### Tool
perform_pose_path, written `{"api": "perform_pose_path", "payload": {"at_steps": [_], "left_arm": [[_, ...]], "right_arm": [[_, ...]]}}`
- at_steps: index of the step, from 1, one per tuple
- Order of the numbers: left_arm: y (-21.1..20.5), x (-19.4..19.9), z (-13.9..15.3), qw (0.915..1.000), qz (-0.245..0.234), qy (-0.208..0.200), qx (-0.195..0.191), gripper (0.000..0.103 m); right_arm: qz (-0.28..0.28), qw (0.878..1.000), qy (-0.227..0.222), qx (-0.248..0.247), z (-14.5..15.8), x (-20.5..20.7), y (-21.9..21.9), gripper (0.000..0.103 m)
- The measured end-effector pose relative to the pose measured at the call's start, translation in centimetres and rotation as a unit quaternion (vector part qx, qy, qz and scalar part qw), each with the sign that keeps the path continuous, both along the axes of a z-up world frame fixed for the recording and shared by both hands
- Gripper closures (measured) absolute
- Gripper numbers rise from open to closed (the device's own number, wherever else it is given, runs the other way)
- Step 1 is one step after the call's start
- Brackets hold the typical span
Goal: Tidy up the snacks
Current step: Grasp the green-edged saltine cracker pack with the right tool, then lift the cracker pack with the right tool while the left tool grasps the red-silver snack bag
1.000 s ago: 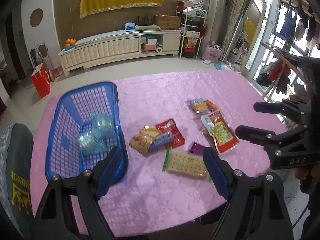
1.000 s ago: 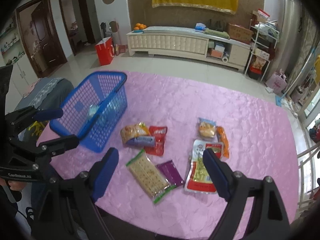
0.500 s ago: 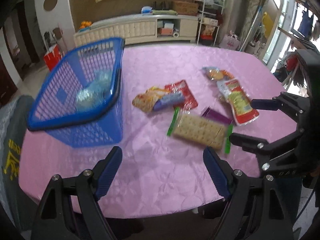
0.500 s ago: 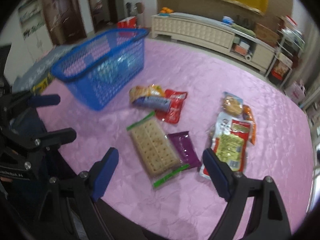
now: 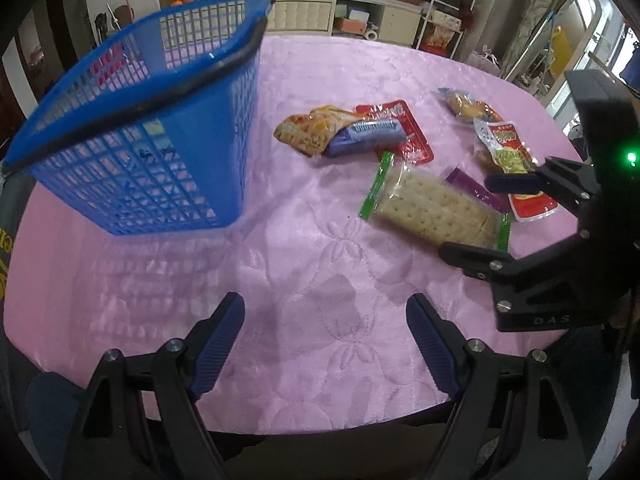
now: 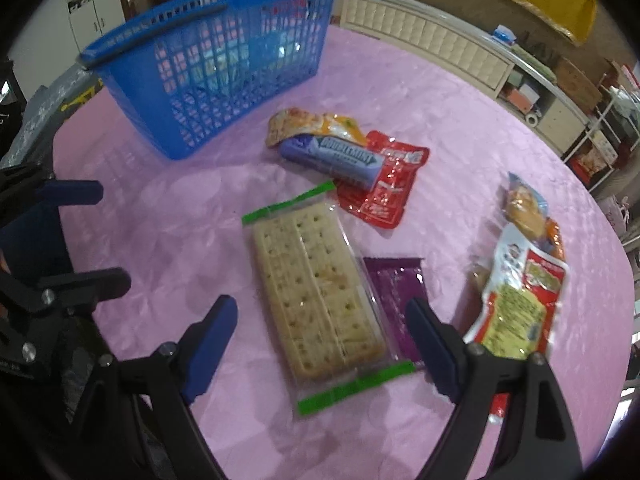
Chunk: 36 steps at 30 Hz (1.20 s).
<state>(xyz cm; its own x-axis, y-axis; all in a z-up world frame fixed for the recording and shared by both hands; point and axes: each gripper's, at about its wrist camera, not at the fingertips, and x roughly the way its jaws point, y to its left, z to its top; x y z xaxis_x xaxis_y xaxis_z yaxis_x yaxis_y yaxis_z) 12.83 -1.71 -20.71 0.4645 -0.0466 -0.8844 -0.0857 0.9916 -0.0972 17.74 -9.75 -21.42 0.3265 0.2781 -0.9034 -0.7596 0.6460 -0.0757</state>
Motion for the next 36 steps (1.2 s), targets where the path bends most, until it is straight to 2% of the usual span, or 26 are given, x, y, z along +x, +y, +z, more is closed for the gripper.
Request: {"api": "perform_pose_path", "payload": {"at_steps": [7,10,14,18,21,25,31,36], "left_arm": [[0.4,0.4,-0.7,0.9999,0.006,0.005,-0.008,0.021],[0.5,0.3,-0.6,0.9999,0.006,0.006,-0.008,0.021],[0.5,0.2,-0.5,0.9999,0.010,0.008,-0.009,0.021],[0.2,-0.1,0.4,0.9999,0.009,0.002,-0.010,0.021],[-0.1,-0.5,1.5,0.9999,0.006,-0.008,-0.004,0.021],[-0.6,-0.6,2.9,0.9998,0.003,-0.021,-0.006,0.021],[-2.2,0.0,5.1,0.9992,-0.014,-0.037,-0.002,0.021],[-4.4,1.4,6.6,0.9981,-0.039,-0.047,0.002,0.021]], "right_arm": [[0.007,0.999,-0.004,-0.035,-1.9,0.7,0.5,0.014],[0.001,1.000,0.000,-0.021,-1.8,0.9,0.1,0.016],[0.032,0.999,-0.021,-0.017,-1.4,-0.2,0.2,0.037],[0.036,0.998,-0.035,-0.029,-1.1,-1.4,0.3,0.042],[0.014,0.999,-0.028,-0.017,-0.2,-1.4,-0.3,0.042],[-0.032,0.999,-0.034,0.022,2.8,-1.3,-3.0,0.042],[-0.101,0.992,-0.063,0.052,6.8,-1.3,-7.6,0.042],[-0.155,0.984,-0.061,0.066,8.7,-1.5,-10.9,0.042]]}}
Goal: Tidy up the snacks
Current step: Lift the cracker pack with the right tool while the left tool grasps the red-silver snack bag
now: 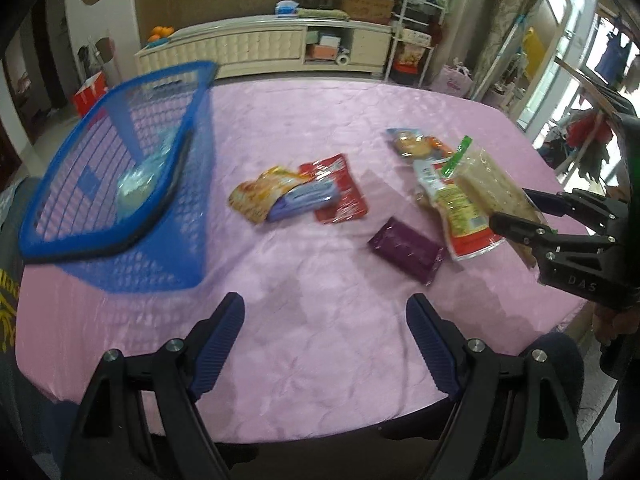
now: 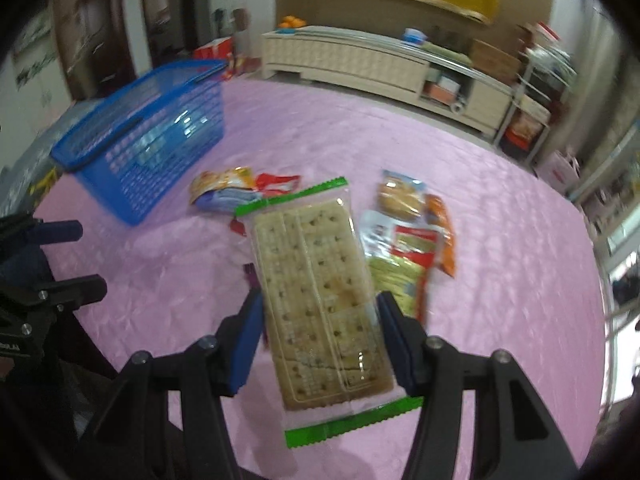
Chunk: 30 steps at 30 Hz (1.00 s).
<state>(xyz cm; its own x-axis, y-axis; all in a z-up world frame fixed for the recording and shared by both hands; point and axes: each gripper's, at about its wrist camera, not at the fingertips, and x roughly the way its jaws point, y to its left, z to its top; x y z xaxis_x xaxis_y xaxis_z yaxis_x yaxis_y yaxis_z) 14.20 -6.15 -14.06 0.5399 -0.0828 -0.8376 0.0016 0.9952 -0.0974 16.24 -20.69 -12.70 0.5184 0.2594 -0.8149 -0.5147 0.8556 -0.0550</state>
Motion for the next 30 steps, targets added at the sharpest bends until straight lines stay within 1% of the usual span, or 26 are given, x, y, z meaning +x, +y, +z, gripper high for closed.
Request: {"api": "perform_pose_path", "payload": {"at_steps": [4,8,10,16,21,25,28,30], "left_arm": [[-2.3,1.5,0.6,0.9998,-0.021,-0.004,0.004,0.021],[-4.3,2.9,0.7,0.9990,-0.043,-0.003,0.008,0.021],[-5.3,3.8,0.5,0.9987,-0.052,0.000,0.004,0.021],[-8.1,6.5,-0.5,0.9970,-0.068,0.023,-0.030,0.021],[-10.7,9.6,-2.7,0.9950,-0.069,0.055,-0.048,0.021],[-12.3,12.2,-4.7,0.9894,-0.077,0.084,-0.090,0.021],[-13.1,14.1,-6.1,0.9873,-0.069,0.096,-0.106,0.021],[-13.4,15.3,-6.8,0.9844,-0.065,0.113,-0.118,0.021]], "right_arm": [[-0.038,0.999,-0.009,0.002,0.8,0.7,-2.3,0.042],[-0.071,0.997,-0.006,0.012,0.8,2.0,-4.6,0.042],[-0.084,0.996,-0.007,0.016,0.8,2.3,-5.6,0.042],[-0.116,0.993,-0.016,0.032,0.8,3.3,-8.3,0.042],[-0.133,0.990,-0.010,0.048,0.3,4.3,-10.2,0.042],[-0.142,0.989,0.000,0.050,-0.9,5.6,-11.6,0.042],[-0.150,0.987,0.012,0.055,-1.7,6.5,-12.8,0.042],[-0.153,0.987,0.015,0.056,-2.0,6.9,-13.3,0.042]]}}
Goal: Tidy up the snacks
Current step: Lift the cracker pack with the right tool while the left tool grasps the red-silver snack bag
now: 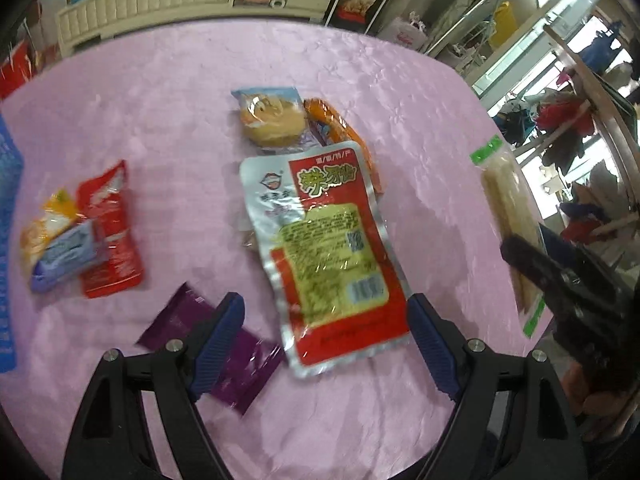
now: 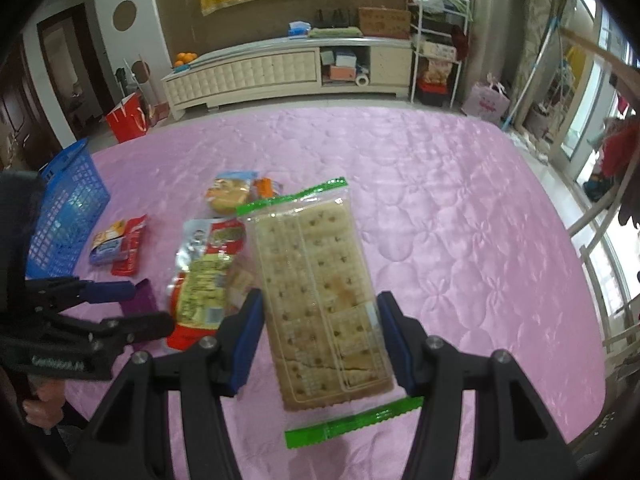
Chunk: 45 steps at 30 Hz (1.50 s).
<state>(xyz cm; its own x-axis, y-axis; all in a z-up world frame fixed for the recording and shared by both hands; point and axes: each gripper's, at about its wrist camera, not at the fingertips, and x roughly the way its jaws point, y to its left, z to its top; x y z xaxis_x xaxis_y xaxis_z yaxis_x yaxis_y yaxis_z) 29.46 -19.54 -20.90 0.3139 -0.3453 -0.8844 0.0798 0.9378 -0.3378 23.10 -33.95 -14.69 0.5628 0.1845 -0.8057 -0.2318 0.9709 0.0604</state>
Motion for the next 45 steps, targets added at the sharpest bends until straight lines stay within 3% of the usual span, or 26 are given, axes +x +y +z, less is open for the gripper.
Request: {"api": "perform_pose_path", "payload": {"at_steps": [2,7,13,20,28,31,36,38,42,45], "left_arm": [[-0.4,1.1,-0.5,0.9998,0.004,0.015,-0.008,0.021],[-1.3,2.5,-0.7,0.9999,0.011,0.011,-0.007,0.021],[-3.0,3.5,-1.6,0.9994,0.002,0.024,0.024,0.021],[-5.8,3.8,-2.0,0.9949,-0.030,0.006,0.096,0.021],[-6.7,4.5,-2.3,0.9940,-0.013,0.010,0.109,0.021],[-6.7,3.9,-1.8,0.9937,-0.020,0.005,0.110,0.028],[-6.2,3.1,-0.2,0.9955,-0.024,0.000,0.092,0.053],[-6.1,3.1,0.0,0.9953,-0.028,0.004,0.092,0.069],[-4.6,3.3,-0.8,0.9985,-0.008,0.030,0.046,0.070],[-4.4,3.4,-0.9,0.9989,-0.011,0.023,0.039,0.070]], "right_arm": [[-0.001,1.000,0.000,0.004,-0.2,0.3,-0.4,0.042],[0.001,1.000,-0.005,0.009,-0.5,1.0,-0.9,0.042],[0.004,1.000,0.006,0.018,-1.7,1.7,-1.0,0.042],[-0.003,1.000,0.017,0.026,-2.7,1.8,-1.4,0.042],[0.006,1.000,0.021,0.020,-3.0,1.3,-0.9,0.042],[0.012,1.000,0.023,0.016,-3.0,1.2,-0.5,0.042],[0.021,0.999,0.025,0.006,-3.2,0.6,0.6,0.042],[0.023,0.999,0.025,0.006,-3.2,0.5,1.0,0.042],[0.025,0.999,0.026,0.008,-3.0,0.5,1.7,0.042],[0.025,0.999,0.027,0.006,-2.9,0.4,2.1,0.042]]}}
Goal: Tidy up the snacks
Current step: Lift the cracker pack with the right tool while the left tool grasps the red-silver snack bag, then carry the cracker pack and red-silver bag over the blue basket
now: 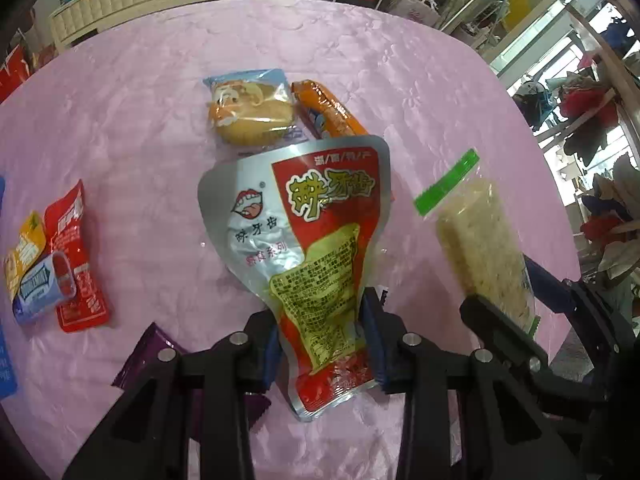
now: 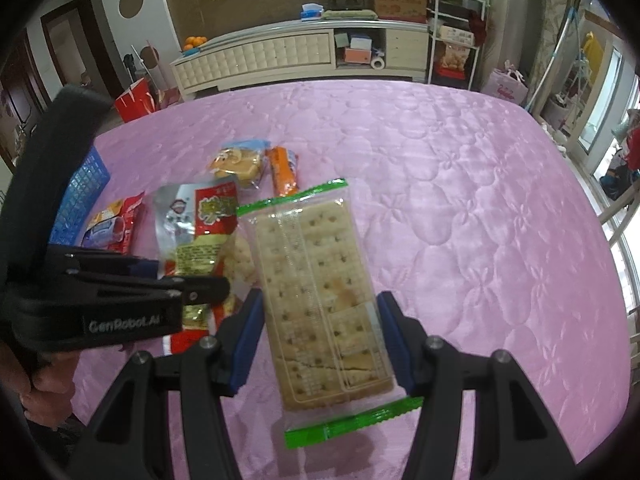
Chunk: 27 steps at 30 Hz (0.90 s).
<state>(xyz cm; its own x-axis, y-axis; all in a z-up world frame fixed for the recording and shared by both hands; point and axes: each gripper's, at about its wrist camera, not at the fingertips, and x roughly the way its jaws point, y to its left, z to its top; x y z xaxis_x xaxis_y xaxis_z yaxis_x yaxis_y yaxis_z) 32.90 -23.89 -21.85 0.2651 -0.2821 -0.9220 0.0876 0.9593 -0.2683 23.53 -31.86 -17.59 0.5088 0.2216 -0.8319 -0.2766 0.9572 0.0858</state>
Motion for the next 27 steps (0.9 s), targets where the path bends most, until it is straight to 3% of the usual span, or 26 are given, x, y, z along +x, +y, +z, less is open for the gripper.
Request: {"api": "perform_pose_path", "payload": {"at_steps": [6,14,22,25,27], "left_arm": [[-1.0,0.5,-0.1,0.9999,-0.011,-0.008,0.002,0.070],[-0.5,-1.2,1.5,0.9995,-0.017,-0.028,0.006,0.080],[3.1,-4.1,4.9,0.9977,-0.009,-0.063,-0.022,0.085],[5.5,-5.5,6.9,0.9964,0.001,-0.080,-0.029,0.095],[7.2,-6.3,7.9,0.9954,0.008,-0.089,-0.034,0.095]], "right_arm": [[0.003,1.000,0.007,-0.013,-0.3,-0.4,0.6,0.042],[-0.007,1.000,0.003,-0.031,1.0,-1.3,0.7,0.042],[-0.008,0.999,-0.008,-0.042,3.7,-2.6,2.2,0.042],[0.001,0.999,-0.025,-0.047,5.7,-3.3,3.9,0.042],[0.006,0.998,-0.035,-0.046,6.7,-3.5,5.1,0.042]]}}
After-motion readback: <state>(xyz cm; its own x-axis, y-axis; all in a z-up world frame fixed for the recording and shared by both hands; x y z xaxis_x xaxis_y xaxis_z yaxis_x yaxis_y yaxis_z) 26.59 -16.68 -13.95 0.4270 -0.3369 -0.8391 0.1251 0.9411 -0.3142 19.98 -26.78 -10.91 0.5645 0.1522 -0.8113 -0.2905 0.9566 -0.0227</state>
